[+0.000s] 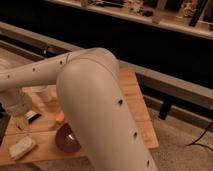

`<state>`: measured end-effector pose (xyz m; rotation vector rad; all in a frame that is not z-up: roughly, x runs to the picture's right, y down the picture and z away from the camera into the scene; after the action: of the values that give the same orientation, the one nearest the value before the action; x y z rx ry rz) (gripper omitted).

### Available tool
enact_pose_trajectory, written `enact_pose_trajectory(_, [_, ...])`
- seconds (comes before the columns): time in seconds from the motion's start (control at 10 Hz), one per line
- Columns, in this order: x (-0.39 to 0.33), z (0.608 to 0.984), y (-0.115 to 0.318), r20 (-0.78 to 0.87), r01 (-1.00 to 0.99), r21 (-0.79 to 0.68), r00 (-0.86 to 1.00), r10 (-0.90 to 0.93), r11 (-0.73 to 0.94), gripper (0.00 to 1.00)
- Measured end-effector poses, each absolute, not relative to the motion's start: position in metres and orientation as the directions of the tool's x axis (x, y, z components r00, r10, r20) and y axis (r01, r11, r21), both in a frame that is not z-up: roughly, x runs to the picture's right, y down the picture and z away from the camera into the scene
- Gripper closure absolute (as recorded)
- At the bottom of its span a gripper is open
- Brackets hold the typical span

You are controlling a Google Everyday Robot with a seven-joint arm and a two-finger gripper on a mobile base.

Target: Place the white sponge in the ceramic bowl

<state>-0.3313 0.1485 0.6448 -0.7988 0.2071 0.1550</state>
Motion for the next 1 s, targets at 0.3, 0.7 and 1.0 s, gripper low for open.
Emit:
enact_pose_trajectory(0.3, [-0.343,0.641,0.157,-0.085,0.014,-0.743,0.990,-0.115,0.669,0.35])
enact_pose_trajectory(0.7, [-0.344,0.640,0.158,-0.050,0.070,-0.746,0.986,-0.160,0.663,0.35])
enact_pose_trajectory(1.0, [-0.336,0.635,0.167,0.001,0.219,-0.727,0.948,-0.317,0.650,0.35])
